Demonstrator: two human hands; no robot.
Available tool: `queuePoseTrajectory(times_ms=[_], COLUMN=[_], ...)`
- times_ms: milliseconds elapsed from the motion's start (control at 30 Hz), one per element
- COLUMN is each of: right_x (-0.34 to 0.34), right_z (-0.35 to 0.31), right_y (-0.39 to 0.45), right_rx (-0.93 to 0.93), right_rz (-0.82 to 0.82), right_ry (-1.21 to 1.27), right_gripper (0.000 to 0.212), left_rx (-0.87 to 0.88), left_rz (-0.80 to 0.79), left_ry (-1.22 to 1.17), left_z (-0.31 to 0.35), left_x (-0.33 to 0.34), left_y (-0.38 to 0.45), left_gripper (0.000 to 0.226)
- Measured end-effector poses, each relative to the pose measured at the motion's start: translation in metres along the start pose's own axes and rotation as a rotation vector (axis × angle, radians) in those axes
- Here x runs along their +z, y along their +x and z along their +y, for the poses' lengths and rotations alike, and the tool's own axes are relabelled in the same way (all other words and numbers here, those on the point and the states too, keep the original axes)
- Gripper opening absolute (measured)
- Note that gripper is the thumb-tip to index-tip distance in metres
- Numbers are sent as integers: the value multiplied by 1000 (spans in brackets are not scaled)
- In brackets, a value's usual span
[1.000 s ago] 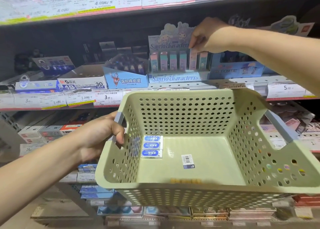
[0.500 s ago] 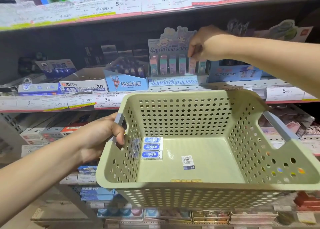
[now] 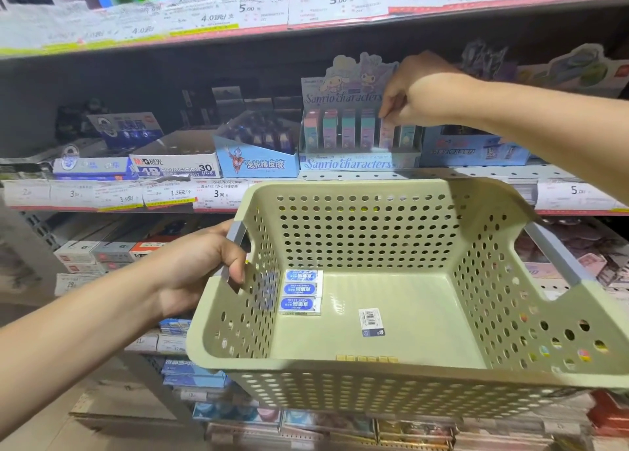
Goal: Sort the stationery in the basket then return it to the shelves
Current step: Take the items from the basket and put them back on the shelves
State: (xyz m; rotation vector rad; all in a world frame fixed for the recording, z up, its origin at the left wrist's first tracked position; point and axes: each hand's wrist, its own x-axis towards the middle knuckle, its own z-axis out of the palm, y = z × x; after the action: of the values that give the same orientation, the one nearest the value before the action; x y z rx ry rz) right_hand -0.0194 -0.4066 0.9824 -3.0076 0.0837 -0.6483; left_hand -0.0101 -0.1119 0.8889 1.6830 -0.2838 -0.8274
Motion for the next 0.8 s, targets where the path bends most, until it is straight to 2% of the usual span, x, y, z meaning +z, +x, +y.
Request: queuePoseTrajectory(times_ms=[267, 367, 567, 633, 700, 800], right_x=[1, 5, 7, 7, 7, 12], right_z=[0, -1, -15, -27, -48, -92], right_y=[-2, -5, -17, -22, -31, -45], right_rx=[-29, -21, -21, -134, -276, -400], right_rz=[-8, 38, 194, 275, 277, 75], right_ry=[-56, -58, -57, -18, 43, 119], right_gripper=[12, 16, 13, 20, 20, 3], left_rx=[10, 9, 12, 11, 15, 28], left_rz=[-6, -3, 24, 35, 43, 41], left_ry=[-22, -34, -39, -44, -35, -27], left_z=[0, 0, -8, -11, -12, -14], left_x=[0, -1, -13, -21, -31, -48], left_y=[-9, -13, -17, -19, -21, -27], left_gripper=[67, 57, 62, 61, 63, 62])
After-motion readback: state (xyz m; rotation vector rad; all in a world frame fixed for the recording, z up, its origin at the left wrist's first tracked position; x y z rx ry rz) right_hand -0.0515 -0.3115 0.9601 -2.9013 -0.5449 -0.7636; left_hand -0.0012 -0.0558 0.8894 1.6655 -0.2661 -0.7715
